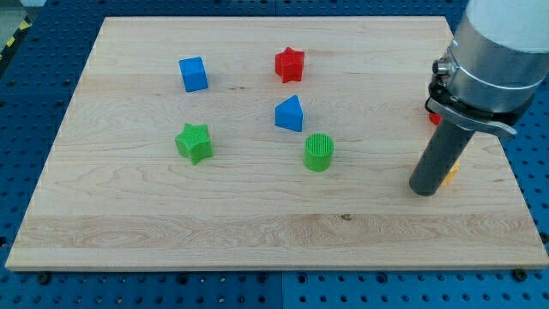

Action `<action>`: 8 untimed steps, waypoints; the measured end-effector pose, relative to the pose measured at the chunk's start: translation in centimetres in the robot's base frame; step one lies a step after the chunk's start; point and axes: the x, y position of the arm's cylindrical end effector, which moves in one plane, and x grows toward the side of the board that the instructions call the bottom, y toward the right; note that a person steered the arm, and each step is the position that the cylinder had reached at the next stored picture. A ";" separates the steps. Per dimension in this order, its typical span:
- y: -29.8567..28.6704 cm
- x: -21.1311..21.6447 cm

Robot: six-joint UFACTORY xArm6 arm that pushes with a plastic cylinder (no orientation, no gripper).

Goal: Place the yellow hexagon below the yellow heart

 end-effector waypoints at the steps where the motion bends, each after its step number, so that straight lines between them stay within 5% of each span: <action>1: 0.4 0.0; 8: 3.4 -0.9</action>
